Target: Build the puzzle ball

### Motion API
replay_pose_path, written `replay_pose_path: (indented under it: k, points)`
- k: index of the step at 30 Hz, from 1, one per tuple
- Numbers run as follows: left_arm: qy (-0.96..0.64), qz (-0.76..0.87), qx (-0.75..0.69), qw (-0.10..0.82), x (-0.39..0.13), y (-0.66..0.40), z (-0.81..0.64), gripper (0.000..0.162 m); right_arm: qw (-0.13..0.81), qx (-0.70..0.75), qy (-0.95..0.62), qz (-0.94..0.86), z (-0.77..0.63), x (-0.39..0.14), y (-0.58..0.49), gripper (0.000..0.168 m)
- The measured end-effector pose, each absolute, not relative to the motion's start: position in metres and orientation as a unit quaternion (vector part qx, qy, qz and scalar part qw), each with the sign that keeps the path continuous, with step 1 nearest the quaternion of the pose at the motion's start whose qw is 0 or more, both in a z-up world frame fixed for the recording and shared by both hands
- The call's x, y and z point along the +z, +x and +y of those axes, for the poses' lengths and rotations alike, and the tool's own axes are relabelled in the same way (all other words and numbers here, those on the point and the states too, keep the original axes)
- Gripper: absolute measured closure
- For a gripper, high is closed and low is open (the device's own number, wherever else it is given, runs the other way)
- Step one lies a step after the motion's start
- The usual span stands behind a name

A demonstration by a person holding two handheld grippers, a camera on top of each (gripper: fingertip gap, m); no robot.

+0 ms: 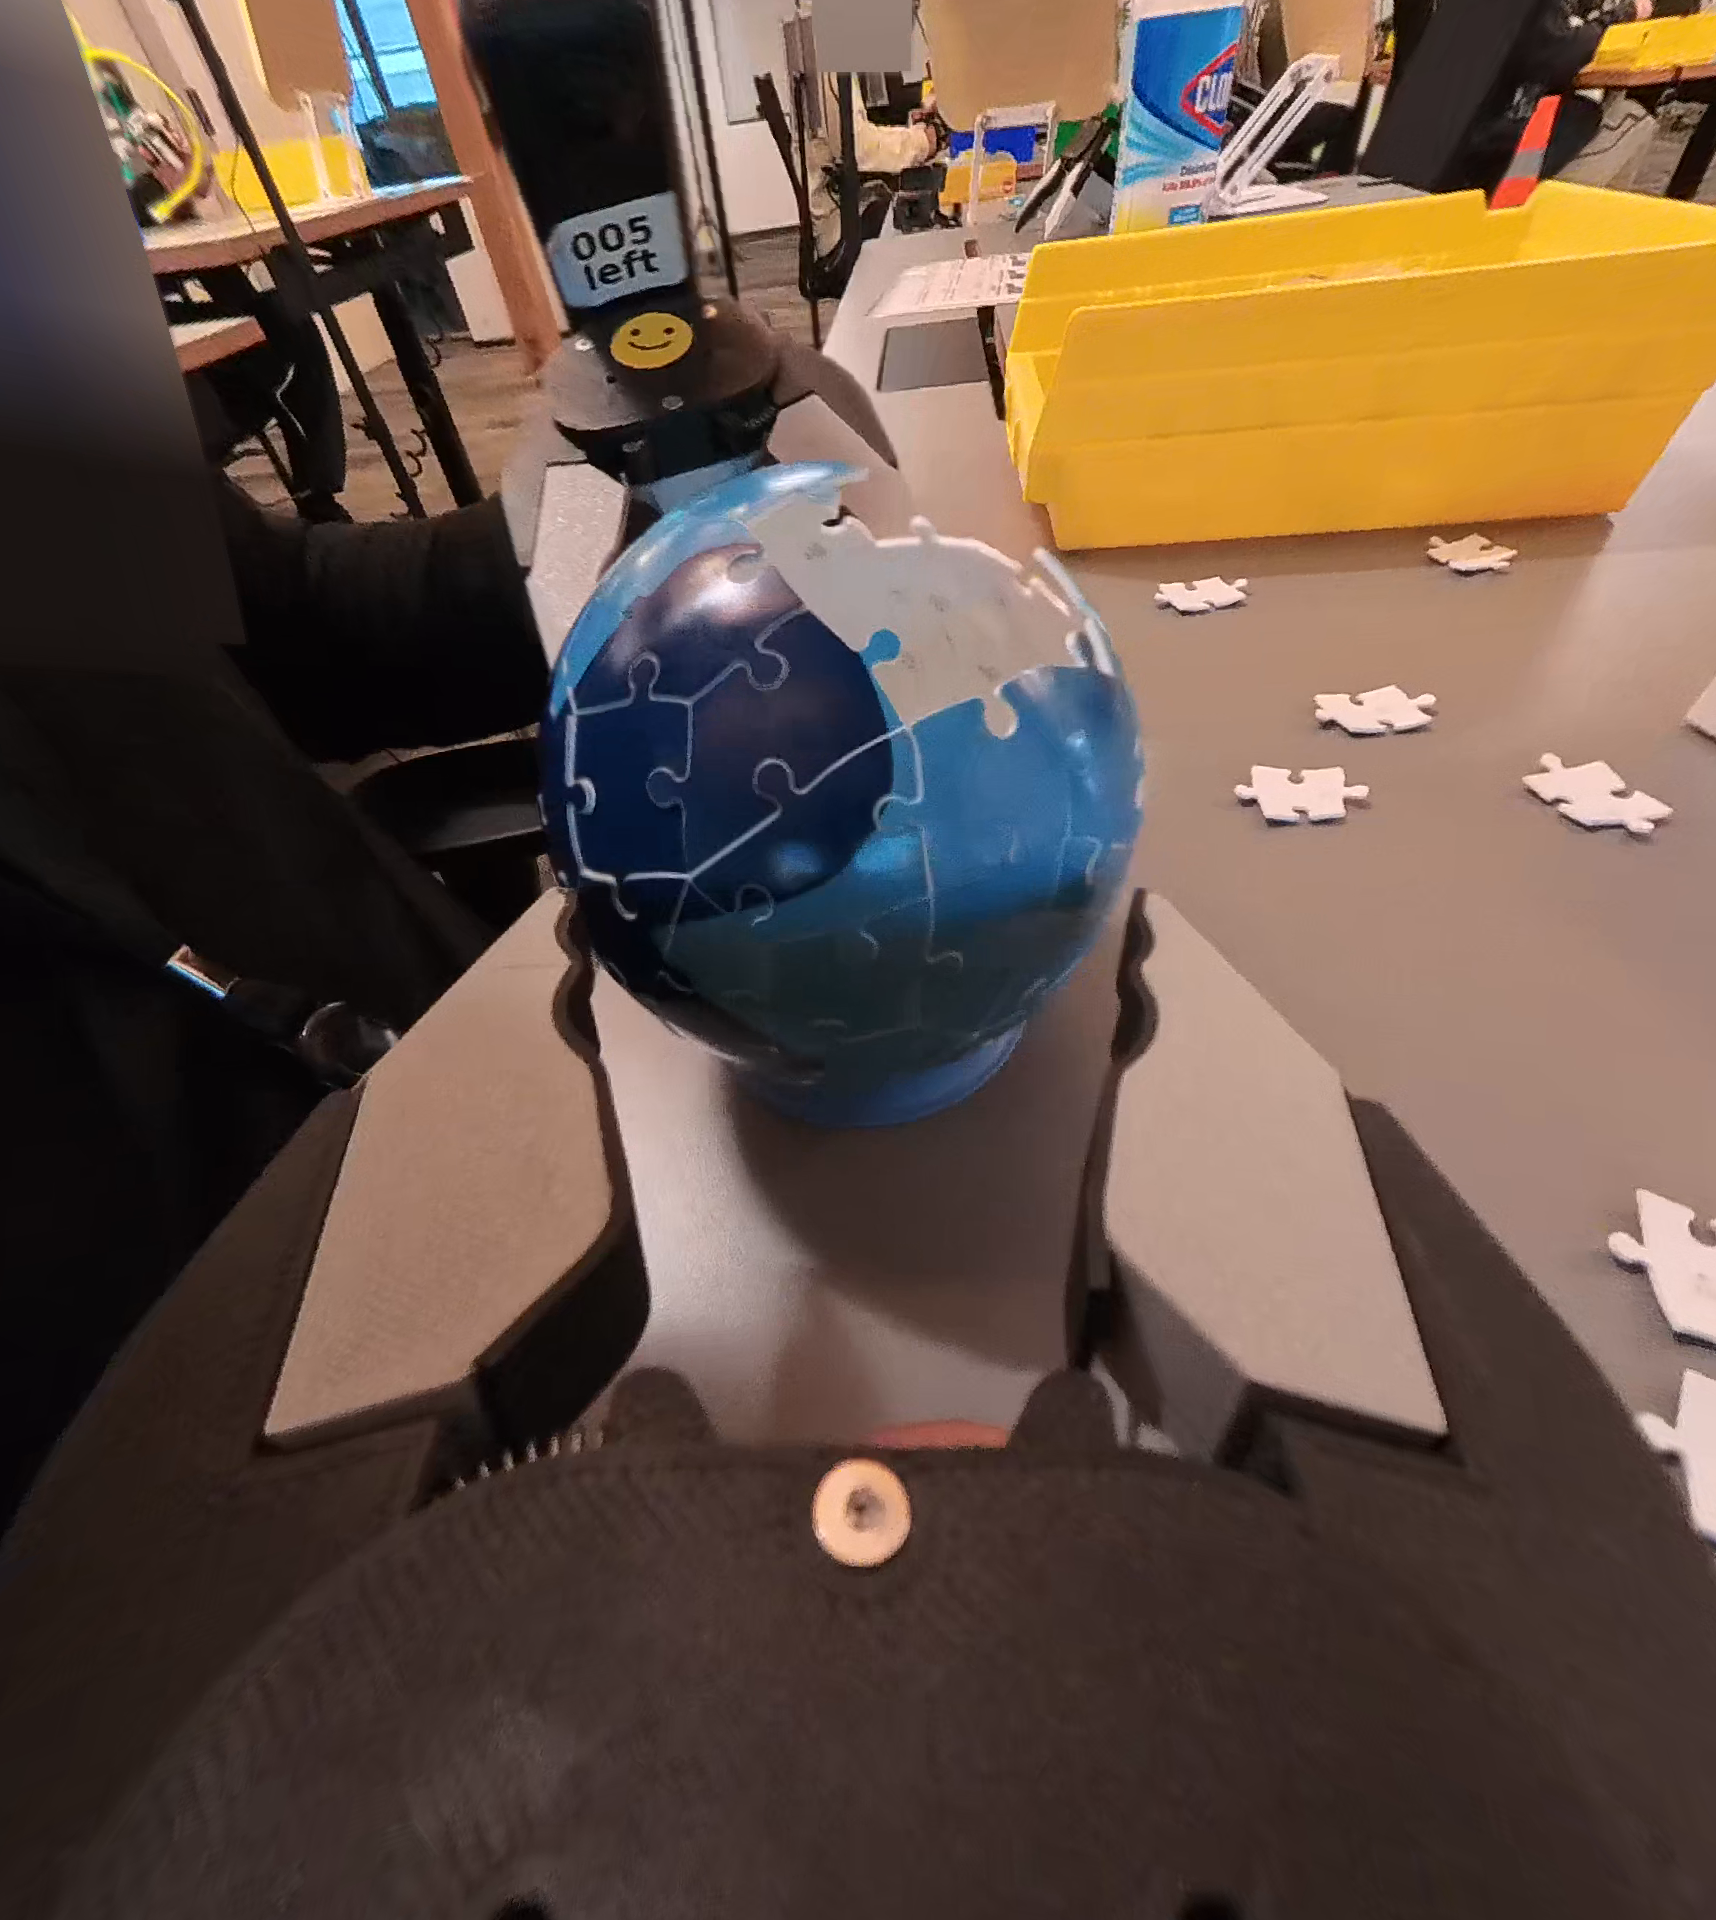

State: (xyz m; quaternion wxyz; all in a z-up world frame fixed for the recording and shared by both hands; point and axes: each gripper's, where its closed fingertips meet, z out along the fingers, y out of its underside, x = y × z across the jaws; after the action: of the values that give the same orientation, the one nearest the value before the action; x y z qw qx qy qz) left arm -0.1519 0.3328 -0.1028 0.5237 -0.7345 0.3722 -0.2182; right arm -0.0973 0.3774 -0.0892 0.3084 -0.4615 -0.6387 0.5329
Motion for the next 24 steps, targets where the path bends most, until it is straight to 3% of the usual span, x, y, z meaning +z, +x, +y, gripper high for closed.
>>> replay_pose_path:
  k: [5, 9, 13, 16, 24]
  points:
    - [-0.728, 0.38, -0.2, 0.535, -0.101, -0.162, 0.332, 0.071, 0.323, 0.519, -0.457, -0.646, 0.377, -0.089, -0.094, 0.072]
    - [-0.734, 0.408, -0.156, 0.52, -0.111, -0.171, 0.348, 0.058, 0.363, 0.479, -0.45, -0.661, 0.377, -0.09, -0.093, 0.07]
    - [-0.717, 0.446, -0.172, 0.508, -0.114, -0.159, 0.353, 0.055, 0.4, 0.439, -0.434, -0.677, 0.372, -0.087, -0.094, 0.07]
    - [-0.713, 0.457, -0.186, 0.497, -0.116, -0.151, 0.349, 0.063, 0.399, 0.426, -0.431, -0.688, 0.37, -0.09, -0.098, 0.07]
    - [-0.729, 0.424, -0.166, 0.512, -0.109, -0.156, 0.333, 0.065, 0.352, 0.462, -0.442, -0.684, 0.374, -0.101, -0.097, 0.072]
